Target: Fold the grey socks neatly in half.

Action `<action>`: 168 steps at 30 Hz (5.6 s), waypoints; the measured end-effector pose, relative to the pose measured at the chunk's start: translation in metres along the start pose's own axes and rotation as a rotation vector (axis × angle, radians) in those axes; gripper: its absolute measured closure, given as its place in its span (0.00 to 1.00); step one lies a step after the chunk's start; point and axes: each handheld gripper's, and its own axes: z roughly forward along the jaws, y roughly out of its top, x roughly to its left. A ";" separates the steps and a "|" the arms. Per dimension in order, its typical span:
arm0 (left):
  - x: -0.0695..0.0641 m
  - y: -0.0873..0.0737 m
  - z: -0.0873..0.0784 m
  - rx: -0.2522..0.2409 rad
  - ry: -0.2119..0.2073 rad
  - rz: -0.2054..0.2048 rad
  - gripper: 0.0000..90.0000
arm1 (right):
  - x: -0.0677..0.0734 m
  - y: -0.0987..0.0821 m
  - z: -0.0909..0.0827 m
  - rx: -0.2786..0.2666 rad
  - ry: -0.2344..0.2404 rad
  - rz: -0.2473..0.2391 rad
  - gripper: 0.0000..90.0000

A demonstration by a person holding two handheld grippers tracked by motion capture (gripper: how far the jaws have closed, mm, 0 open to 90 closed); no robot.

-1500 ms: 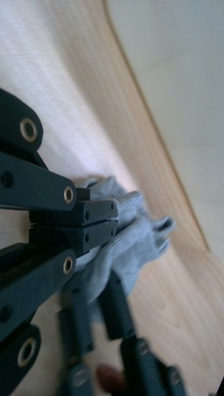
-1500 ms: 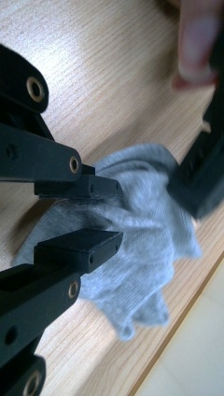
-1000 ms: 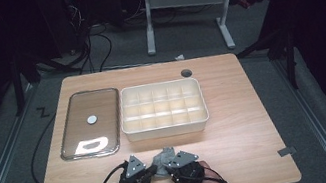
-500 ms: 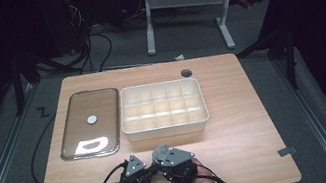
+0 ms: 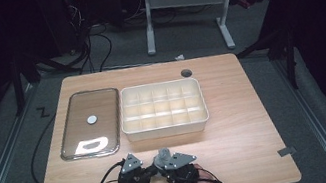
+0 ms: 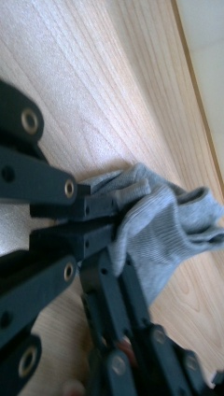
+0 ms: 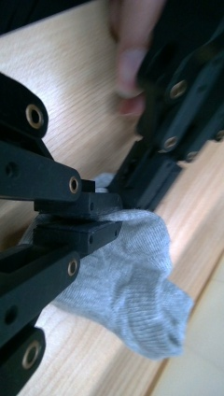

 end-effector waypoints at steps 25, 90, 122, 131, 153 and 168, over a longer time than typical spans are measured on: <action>-0.003 0.008 0.009 -0.059 0.018 0.062 0.98 | 0.006 -0.001 -0.007 -0.028 -0.008 -0.028 0.86; -0.018 0.005 0.011 -0.039 0.082 0.151 0.74 | -0.028 -0.004 -0.005 0.055 -0.070 0.233 0.63; -0.018 0.004 0.010 -0.028 0.135 0.144 0.90 | -0.009 0.016 -0.021 0.001 -0.009 0.124 0.77; -0.019 0.004 0.010 -0.027 0.136 0.150 0.89 | -0.027 0.005 -0.035 -0.023 -0.091 0.169 0.79; -0.022 0.004 0.011 -0.027 0.166 0.169 0.89 | -0.007 0.014 -0.009 -0.004 -0.072 0.102 1.00; -0.020 0.008 -0.007 -0.133 0.129 0.121 0.80 | -0.022 0.006 -0.014 -0.007 -0.089 0.144 0.98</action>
